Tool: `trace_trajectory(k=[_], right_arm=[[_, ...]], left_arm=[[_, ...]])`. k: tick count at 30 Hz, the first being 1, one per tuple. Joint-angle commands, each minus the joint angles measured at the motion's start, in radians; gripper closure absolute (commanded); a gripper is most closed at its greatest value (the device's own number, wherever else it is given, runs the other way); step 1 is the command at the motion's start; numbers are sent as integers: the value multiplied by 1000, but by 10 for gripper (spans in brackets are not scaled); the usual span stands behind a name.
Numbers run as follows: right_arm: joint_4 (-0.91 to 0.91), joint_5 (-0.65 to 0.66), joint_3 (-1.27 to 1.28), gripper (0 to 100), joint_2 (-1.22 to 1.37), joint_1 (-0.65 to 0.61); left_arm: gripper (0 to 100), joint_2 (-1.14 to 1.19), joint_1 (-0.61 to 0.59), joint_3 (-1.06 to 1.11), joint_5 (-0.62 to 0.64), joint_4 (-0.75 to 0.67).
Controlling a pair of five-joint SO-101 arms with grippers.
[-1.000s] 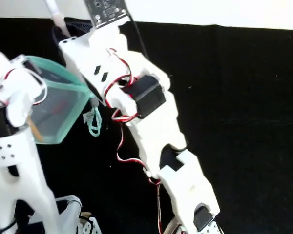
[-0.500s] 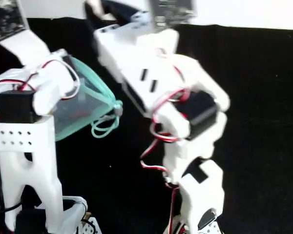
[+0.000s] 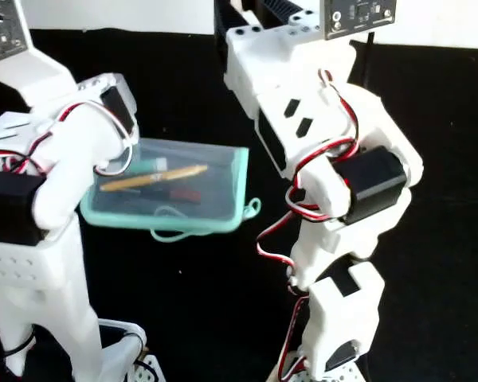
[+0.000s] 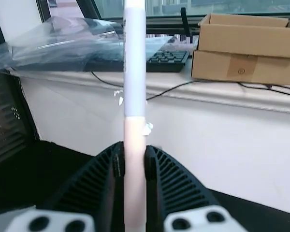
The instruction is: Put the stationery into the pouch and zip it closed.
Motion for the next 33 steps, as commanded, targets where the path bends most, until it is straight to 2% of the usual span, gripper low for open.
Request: trace_trajectory(k=[1, 5, 8, 13, 21, 25, 29, 33], right_arm=[[5, 14, -99, 992, -45, 12], [50, 14, -97, 992, -41, 38], [120, 11, -96, 992, -39, 87], [193, 12, -97, 992, -39, 193], [260, 14, -88, 993, -41, 323], [260, 14, -87, 993, -41, 355], [262, 37, -84, 993, -41, 404], [262, 78, 19, 993, -48, 446]], left_arm=[[993, -2, 16, -33, -2, 3], [993, -2, -1, 10, -9, -3], [993, -2, -35, 107, -61, -15], [993, -2, -44, 329, -178, -170], [965, 36, 131, 593, -476, -362], [867, 202, 159, 579, -546, -433], [827, 401, 202, 443, -582, -431], [821, 575, 243, 216, -624, -338]])
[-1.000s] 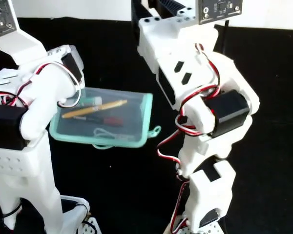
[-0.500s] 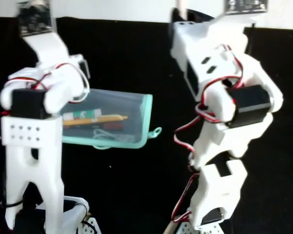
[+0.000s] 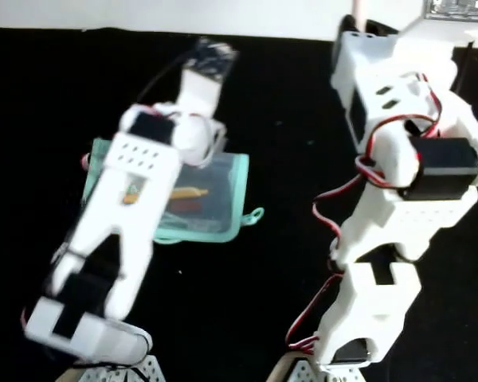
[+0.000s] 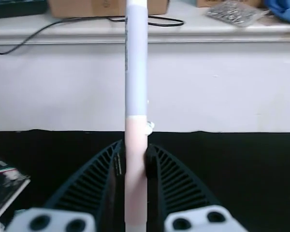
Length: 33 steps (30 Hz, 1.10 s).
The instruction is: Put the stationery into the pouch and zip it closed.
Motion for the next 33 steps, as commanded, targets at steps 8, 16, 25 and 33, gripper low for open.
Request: trace_trajectory(k=[8, 16, 25, 33], right_arm=[[10, 28, 143, 993, -50, 30], [10, 28, 269, 993, -50, 35], [10, 28, 277, 993, -50, 36], [10, 28, 277, 993, -50, 36]], left_arm=[[820, 438, 97, -638, -170, 302], [776, 704, 97, -997, -178, 465], [776, 840, 137, -1148, -178, 591], [821, 843, 54, -1148, -178, 597]])
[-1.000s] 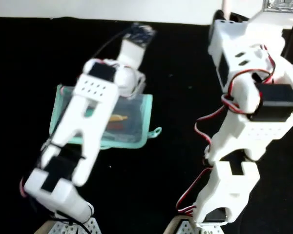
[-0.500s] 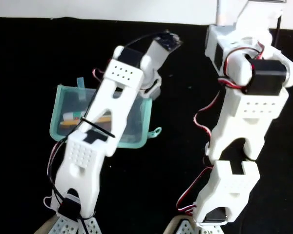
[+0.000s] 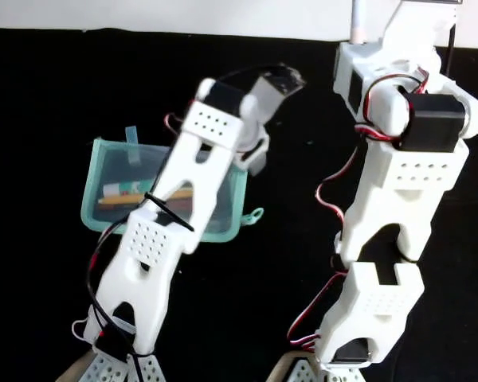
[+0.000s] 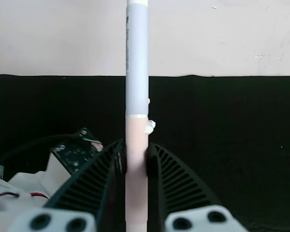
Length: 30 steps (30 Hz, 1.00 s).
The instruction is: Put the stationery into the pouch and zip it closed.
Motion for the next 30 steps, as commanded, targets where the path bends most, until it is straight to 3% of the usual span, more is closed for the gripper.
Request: trace_trajectory(k=[1, 15, 20, 30], right_arm=[[10, 9, 2, 993, -44, 10], [10, 8, 1, 993, -44, 10], [10, 8, -5, 993, -44, 12], [10, 2, -2, 993, -42, 145]], left_arm=[[839, -13, -41, -42, -8, 9], [876, -15, -61, -36, -8, 29], [931, -16, -104, -36, -8, 35], [859, -82, -105, -35, 55, 35]])
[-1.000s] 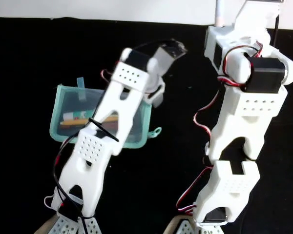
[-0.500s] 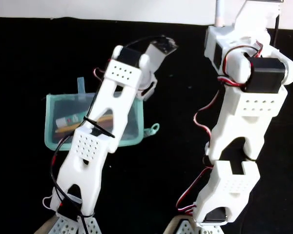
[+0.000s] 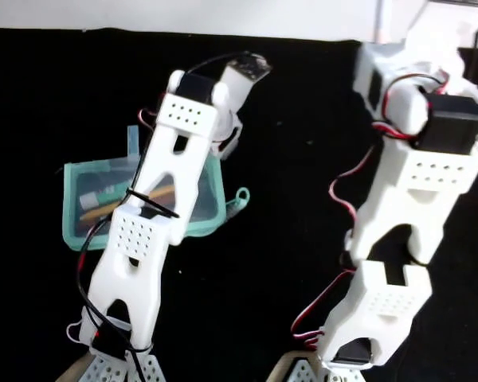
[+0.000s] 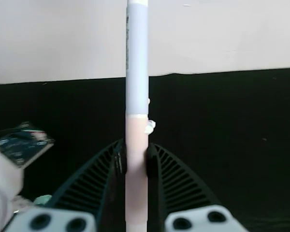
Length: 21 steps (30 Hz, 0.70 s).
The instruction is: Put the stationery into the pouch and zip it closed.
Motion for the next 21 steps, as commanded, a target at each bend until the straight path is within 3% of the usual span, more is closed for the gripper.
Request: trace_trajectory(k=[1, 14, 21], right_arm=[[10, 2, -2, 993, -42, 56], [10, 2, 2, 993, -41, 85], [10, 2, 2, 993, -41, 85]], left_arm=[[859, -97, -12, -35, 32, 11], [857, -294, 50, 344, 41, 9], [857, -340, 73, 380, 20, 3]])
